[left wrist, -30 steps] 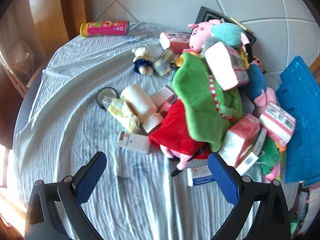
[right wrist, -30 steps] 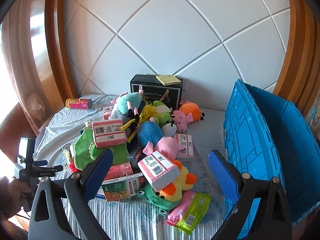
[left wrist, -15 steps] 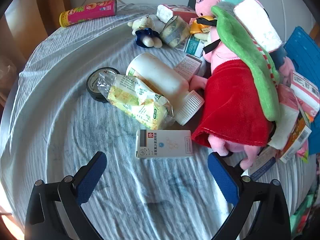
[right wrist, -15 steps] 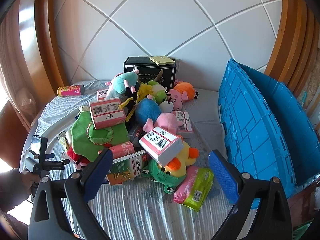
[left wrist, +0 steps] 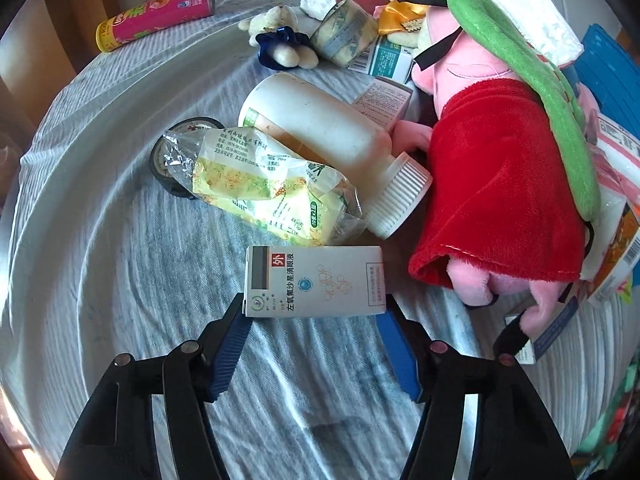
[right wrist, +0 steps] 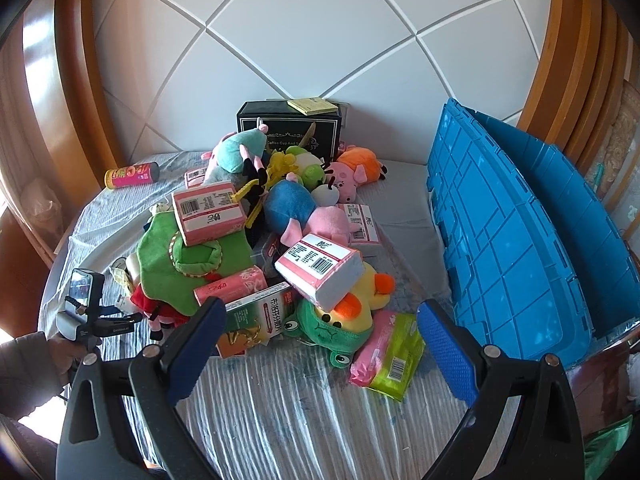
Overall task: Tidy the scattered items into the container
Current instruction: 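Grasp the white medicine box on the sheet with the left tool, then grasp the green-and-white medicine box edge-on with the right tool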
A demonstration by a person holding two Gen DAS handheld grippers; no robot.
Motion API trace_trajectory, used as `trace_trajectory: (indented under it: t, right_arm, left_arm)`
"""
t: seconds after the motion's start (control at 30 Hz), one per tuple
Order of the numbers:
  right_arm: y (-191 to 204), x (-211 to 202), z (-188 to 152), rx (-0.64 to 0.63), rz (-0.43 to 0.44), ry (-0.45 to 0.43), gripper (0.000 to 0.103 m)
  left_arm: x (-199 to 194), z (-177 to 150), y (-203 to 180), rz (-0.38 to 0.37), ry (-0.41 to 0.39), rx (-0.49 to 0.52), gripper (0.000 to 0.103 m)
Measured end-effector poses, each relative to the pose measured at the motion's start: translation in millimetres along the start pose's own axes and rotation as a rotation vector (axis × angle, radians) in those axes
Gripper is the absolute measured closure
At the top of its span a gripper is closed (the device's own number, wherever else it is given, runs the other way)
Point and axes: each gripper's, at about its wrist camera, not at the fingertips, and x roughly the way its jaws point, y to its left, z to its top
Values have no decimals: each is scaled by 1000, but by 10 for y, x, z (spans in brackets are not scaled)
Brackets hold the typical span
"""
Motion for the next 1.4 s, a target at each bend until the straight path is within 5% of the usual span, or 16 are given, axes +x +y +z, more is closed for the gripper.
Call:
trace_trajectory:
  t: [0.5, 0.93, 1.17, 1.27, 1.4]
  right_arm:
    - [221, 540, -272, -5, 58, 83, 5]
    - [1276, 1778, -541, -87, 56, 201, 6]
    - [1218, 2216, -624, 10, -3, 307, 28]
    - [1108, 2160, -647, 31, -26, 299, 31]
    - [987, 2069, -676, 88, -103, 309, 47]
  left_arm:
    - [-397, -215, 205, -12, -56, -54, 41]
    - [-1055, -486, 624, 19, -127, -88, 41]
    - [-1181, -510, 857, 41, -142, -119, 41]
    - [-1154, -496, 887, 38, -142, -131, 41]
    - [-1108, -473, 821, 21, -139, -122, 41]
